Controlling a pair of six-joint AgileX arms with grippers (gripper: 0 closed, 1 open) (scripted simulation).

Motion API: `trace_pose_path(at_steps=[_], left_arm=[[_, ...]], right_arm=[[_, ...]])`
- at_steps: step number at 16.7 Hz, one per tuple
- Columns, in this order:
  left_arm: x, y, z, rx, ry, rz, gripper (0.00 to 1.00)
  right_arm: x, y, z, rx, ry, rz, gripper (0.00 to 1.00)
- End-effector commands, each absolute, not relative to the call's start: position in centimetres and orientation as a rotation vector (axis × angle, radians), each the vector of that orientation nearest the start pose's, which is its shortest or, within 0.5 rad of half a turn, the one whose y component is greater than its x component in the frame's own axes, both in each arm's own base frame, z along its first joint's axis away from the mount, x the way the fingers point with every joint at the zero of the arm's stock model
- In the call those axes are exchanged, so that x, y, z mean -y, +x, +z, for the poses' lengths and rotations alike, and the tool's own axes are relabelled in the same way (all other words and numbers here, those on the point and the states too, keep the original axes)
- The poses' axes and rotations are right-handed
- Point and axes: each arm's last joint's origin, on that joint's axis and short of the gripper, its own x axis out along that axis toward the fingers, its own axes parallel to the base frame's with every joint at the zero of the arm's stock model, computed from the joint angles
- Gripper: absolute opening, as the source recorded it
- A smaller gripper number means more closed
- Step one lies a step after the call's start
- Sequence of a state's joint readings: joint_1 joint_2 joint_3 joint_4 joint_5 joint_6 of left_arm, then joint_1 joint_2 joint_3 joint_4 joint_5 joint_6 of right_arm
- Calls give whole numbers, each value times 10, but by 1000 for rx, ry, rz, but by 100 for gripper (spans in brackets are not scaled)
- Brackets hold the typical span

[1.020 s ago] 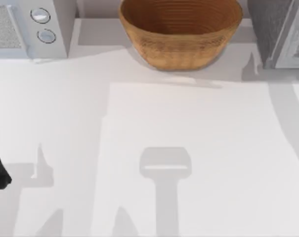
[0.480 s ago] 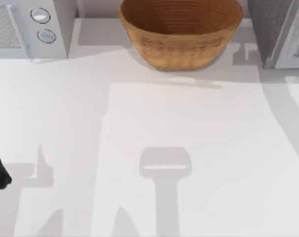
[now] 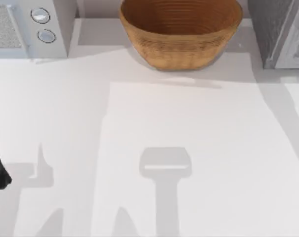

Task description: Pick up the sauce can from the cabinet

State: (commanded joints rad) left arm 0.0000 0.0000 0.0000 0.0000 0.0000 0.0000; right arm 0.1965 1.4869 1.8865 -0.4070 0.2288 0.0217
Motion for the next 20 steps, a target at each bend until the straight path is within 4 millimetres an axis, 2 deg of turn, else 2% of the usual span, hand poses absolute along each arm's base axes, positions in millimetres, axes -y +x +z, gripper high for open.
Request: trace_pose_path(at_steps=[4,12,20], left_arm=[[1,106,160,0,0,0,100],[1,106,160,0,0,0,100],[1,106,160,0,0,0,100]], right_arm=[[-75,339,510,-6,4,-11,100],[-77,351,510,-5,4,-10,100],[-78,398,510,-2,5,-10,100]])
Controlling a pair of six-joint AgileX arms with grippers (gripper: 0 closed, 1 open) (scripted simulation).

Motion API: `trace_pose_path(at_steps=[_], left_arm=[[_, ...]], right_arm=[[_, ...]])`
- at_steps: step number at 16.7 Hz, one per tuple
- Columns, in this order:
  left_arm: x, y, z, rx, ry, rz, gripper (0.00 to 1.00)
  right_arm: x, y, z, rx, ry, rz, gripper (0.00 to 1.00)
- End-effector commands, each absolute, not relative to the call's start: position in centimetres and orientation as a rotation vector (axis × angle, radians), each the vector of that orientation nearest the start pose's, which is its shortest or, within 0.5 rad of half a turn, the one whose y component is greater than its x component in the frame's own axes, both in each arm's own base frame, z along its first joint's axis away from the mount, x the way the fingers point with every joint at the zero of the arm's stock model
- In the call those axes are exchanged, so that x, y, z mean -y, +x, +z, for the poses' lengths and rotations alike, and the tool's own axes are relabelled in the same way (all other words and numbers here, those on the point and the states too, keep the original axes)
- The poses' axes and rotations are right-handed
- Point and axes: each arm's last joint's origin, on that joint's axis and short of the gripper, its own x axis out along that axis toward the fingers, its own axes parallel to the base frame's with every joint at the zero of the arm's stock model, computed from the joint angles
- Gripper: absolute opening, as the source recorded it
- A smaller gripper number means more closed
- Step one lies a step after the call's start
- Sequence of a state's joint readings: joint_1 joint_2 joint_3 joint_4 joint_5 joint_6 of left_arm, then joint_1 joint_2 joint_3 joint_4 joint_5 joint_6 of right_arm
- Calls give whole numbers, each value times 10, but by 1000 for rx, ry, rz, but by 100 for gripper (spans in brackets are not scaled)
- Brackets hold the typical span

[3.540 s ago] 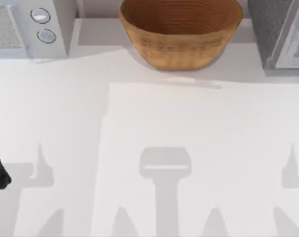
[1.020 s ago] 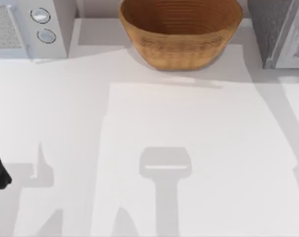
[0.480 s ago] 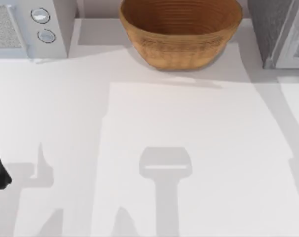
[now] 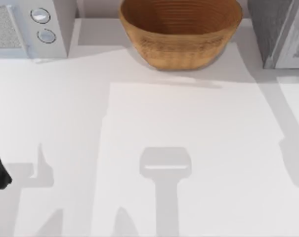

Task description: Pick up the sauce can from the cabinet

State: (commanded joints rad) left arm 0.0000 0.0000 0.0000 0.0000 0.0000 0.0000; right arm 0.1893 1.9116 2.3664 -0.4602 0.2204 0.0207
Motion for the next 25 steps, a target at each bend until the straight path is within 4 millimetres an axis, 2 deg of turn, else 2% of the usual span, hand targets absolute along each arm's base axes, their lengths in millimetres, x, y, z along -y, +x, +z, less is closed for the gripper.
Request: trace_pose_path(at_steps=[6,19,25], left_arm=[[1,106,160,0,0,0,100],[1,106,160,0,0,0,100],[1,106,160,0,0,0,100]], right_arm=[[-78,404,509,-3,5,-10,100],[-78,404,509,-3,5,-10,2],[-78,404,509,-3,5,-10,0]])
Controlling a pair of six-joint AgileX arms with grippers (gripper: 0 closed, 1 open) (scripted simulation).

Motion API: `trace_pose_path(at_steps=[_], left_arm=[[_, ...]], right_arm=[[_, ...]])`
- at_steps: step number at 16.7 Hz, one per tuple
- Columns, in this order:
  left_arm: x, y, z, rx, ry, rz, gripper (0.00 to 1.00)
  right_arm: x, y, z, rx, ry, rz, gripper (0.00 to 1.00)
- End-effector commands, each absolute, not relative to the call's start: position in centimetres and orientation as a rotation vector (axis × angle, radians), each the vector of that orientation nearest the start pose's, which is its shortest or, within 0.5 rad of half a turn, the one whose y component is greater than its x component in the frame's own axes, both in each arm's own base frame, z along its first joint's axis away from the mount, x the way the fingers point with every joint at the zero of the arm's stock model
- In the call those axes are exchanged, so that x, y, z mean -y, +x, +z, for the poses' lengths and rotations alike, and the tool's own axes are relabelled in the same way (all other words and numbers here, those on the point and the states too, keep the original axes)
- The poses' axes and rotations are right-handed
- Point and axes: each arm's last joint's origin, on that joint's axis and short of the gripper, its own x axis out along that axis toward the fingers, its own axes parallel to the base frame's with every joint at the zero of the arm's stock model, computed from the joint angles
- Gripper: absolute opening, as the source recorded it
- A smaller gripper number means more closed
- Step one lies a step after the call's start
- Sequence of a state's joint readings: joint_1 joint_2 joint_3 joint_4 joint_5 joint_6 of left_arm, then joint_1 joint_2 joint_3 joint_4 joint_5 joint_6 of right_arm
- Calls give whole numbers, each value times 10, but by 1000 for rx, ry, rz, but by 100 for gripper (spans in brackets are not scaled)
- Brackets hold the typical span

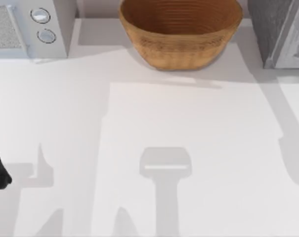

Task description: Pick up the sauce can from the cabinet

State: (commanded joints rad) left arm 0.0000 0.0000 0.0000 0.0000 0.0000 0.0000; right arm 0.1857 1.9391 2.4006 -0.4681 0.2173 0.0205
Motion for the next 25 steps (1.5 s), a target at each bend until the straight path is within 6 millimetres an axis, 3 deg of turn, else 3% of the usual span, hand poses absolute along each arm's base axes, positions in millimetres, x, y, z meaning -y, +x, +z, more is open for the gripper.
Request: trace_pose_path(at_steps=[4,6,9,14,16,23,25], left_arm=[[1,106,160,0,0,0,100],[1,106,160,0,0,0,100],[1,106,160,0,0,0,100],[1,106,160,0,0,0,100],[1,106,160,0,0,0,100],[1,106,160,0,0,0,100],[1,106,160,0,0,0,100]], right_arm=[[-79,403,510,-3,6,-7,0],[-82,390,516,-3,6,-6,0],[-87,347,537,-3,6,-6,0],[-83,252,566,5,9,-7,0],[-81,230,569,0,7,-7,0],[-78,221,571,10,12,-7,0],[-72,209,572,42,17,3,0]])
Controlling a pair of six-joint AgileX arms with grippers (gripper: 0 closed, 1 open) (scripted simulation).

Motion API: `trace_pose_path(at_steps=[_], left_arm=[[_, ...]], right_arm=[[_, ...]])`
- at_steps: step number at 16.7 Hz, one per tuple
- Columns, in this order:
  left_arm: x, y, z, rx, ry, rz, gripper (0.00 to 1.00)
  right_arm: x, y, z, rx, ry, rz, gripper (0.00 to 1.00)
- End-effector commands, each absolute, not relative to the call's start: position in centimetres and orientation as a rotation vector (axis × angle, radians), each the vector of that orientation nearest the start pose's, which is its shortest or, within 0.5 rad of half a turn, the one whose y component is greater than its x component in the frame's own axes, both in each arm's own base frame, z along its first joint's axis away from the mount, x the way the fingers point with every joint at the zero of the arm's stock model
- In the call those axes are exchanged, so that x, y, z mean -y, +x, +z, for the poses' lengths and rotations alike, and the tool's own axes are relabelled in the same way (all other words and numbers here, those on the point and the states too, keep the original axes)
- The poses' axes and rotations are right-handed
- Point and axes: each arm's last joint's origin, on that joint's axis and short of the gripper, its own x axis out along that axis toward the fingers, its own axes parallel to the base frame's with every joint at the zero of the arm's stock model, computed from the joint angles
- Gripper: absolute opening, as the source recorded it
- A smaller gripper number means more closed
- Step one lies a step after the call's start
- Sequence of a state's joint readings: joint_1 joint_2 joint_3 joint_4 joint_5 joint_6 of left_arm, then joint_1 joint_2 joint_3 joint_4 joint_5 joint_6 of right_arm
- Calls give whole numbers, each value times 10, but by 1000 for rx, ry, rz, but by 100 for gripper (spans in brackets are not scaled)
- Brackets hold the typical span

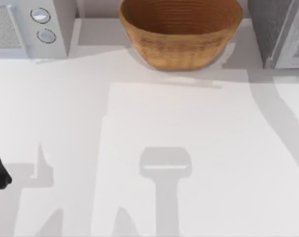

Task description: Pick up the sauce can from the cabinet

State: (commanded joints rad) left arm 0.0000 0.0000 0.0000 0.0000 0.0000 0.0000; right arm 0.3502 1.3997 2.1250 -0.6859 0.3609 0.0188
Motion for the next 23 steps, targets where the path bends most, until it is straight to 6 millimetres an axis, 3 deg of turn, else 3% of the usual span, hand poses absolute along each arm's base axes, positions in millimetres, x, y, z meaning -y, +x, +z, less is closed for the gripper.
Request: trace_pose_path(at_steps=[4,7,11,18,21,23], left_arm=[[1,106,160,0,0,0,100],[1,106,160,0,0,0,100],[1,106,160,0,0,0,100],[1,106,160,0,0,0,100],[1,106,160,0,0,0,100],[1,106,160,0,0,0,100]], right_arm=[[-50,163,564,141,24,26,0],[-33,130,530,180,10,38,0],[-19,106,442,155,-19,44,0],[-5,100,252,50,-27,29,0],[-2,102,197,26,-14,15,0],[0,104,174,12,-6,6,0]])
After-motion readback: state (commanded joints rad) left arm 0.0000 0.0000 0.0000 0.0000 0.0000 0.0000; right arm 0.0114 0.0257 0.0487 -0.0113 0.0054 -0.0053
